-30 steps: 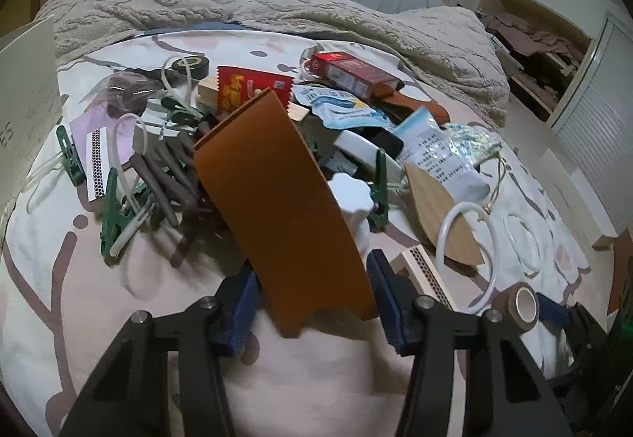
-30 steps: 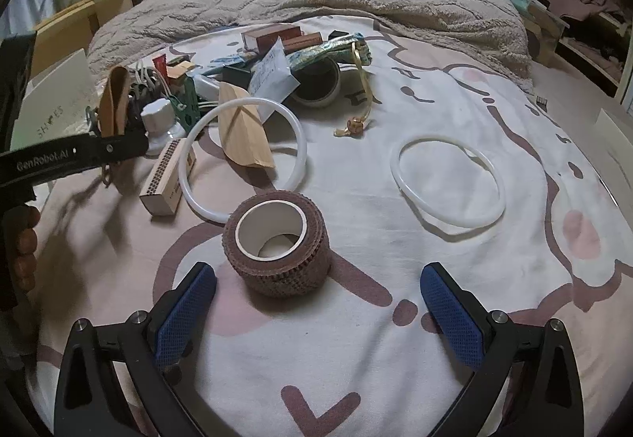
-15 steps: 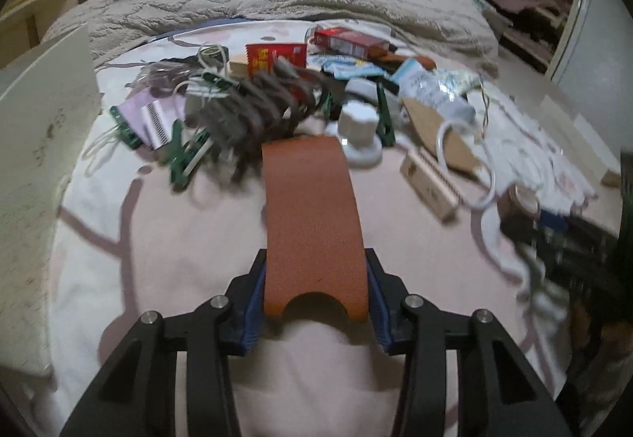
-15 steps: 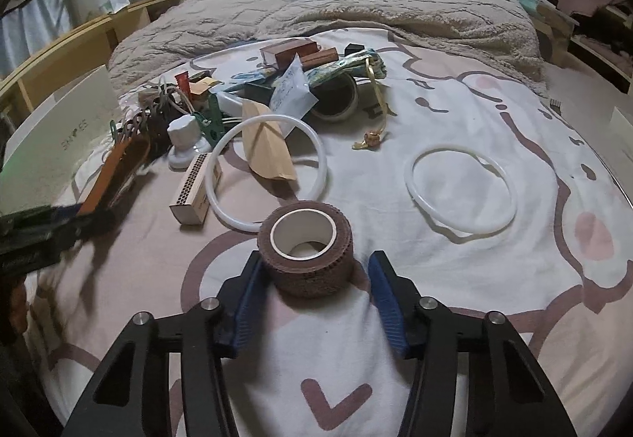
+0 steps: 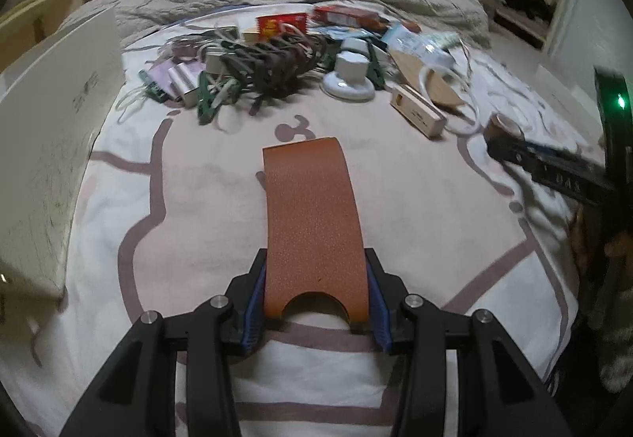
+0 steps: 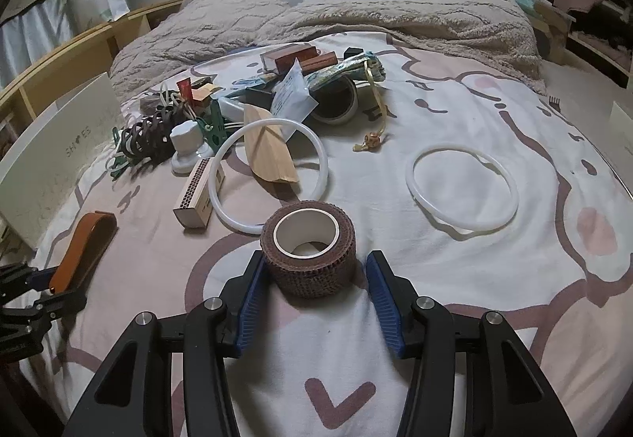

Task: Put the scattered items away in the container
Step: 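Grasp the orange leather strip with the left tool while the right tool grasps the brown tape roll, then lift the leather strip with the left tool while the right tool carries the tape roll toward the box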

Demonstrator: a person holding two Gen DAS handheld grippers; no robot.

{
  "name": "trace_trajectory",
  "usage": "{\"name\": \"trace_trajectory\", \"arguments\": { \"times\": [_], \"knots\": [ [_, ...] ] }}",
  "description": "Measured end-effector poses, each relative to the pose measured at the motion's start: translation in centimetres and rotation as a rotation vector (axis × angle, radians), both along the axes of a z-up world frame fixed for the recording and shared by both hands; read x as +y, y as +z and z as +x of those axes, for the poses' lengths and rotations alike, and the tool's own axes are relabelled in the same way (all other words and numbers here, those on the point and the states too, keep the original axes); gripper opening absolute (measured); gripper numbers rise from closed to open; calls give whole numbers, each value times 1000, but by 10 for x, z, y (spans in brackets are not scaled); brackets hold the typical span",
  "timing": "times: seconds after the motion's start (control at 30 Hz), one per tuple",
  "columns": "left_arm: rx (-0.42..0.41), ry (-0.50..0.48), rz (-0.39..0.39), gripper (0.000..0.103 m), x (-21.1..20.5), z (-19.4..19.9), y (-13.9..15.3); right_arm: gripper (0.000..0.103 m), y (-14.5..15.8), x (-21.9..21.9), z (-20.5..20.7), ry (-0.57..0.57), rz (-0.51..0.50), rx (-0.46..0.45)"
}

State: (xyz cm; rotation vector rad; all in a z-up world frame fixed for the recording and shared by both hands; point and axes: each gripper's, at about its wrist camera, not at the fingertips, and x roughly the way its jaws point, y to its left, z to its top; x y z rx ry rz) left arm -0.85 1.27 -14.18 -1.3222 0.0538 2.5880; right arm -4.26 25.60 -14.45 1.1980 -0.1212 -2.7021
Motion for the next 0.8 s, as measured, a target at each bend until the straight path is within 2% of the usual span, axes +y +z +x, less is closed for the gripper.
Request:
{"name": "trace_trajectory", "arguments": {
  "times": [0.07,0.17,0.3,0.43,0.57,0.63,0.8],
  "knots": [
    [18,36,23,44,-2,0,-2,50,0,1,0,-4,-1,-2],
    [62,42,3,46,2,4,-4,44,0,-1,1,-16,20,1],
    [104,78,19,57,-1,7,-9,44,1,-6,5,-20,52,12],
    [97,73,60,74,0,7,-10,43,2,-7,9,-27,54,16],
    [59,108,87,79,1,0,-8,43,-2,-16,19,-29,72,27],
    [40,111,104,87,3,-3,-7,43,-2,-22,24,-27,90,40],
    [43,139,135,87,1,-9,-5,43,-1,-34,36,-4,80,60]
  ]
}}
